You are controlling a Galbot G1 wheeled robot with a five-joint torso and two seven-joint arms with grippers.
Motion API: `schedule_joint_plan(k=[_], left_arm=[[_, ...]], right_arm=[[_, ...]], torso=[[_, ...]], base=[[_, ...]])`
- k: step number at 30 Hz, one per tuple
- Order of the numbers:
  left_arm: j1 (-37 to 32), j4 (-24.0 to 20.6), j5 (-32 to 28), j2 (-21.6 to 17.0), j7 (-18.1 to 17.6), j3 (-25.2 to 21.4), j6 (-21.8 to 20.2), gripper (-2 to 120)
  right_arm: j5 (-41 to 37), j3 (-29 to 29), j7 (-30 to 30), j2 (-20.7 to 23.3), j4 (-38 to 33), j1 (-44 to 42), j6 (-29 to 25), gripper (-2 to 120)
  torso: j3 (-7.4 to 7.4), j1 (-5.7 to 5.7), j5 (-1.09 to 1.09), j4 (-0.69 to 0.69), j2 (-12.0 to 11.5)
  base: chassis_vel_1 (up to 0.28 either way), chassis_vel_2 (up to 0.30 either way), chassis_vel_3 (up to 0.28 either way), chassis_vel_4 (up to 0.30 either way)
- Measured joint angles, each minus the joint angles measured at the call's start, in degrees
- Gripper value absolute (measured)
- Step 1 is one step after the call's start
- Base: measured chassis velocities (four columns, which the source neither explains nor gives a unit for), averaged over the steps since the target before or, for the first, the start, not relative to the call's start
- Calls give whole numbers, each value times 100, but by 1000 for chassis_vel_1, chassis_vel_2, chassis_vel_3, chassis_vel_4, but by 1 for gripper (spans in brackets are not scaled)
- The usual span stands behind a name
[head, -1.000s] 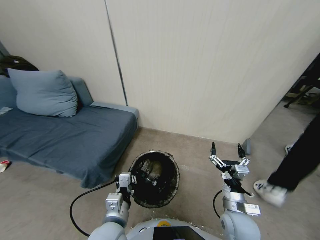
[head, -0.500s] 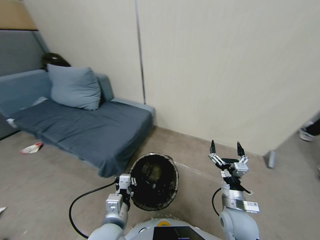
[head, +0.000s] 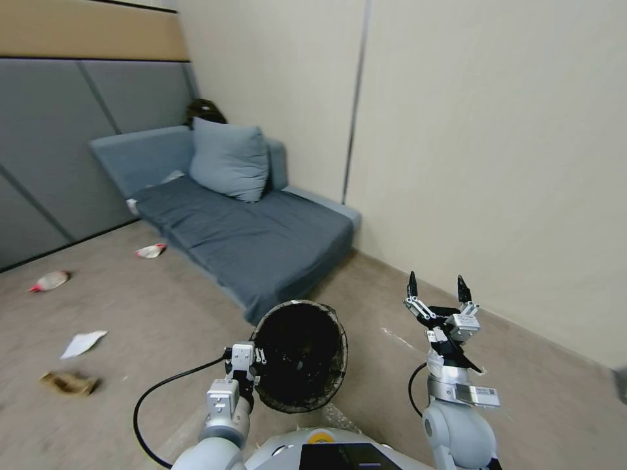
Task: Pick up the trash bin, then pick up the garbage from the floor and place it into the trash bin.
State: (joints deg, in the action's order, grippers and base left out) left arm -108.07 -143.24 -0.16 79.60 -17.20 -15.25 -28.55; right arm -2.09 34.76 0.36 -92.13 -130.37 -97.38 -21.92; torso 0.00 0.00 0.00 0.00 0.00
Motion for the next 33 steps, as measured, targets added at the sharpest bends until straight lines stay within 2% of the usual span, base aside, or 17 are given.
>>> schedule_joint_plan(k=[33], left_arm=[[19, 0, 42, 16, 22, 25, 40, 0]], right_arm=[[33, 2, -77, 0, -55, 0, -28, 100]], torso=[[0, 0, 0, -1, 0]], base=[[119, 123, 122, 124]])
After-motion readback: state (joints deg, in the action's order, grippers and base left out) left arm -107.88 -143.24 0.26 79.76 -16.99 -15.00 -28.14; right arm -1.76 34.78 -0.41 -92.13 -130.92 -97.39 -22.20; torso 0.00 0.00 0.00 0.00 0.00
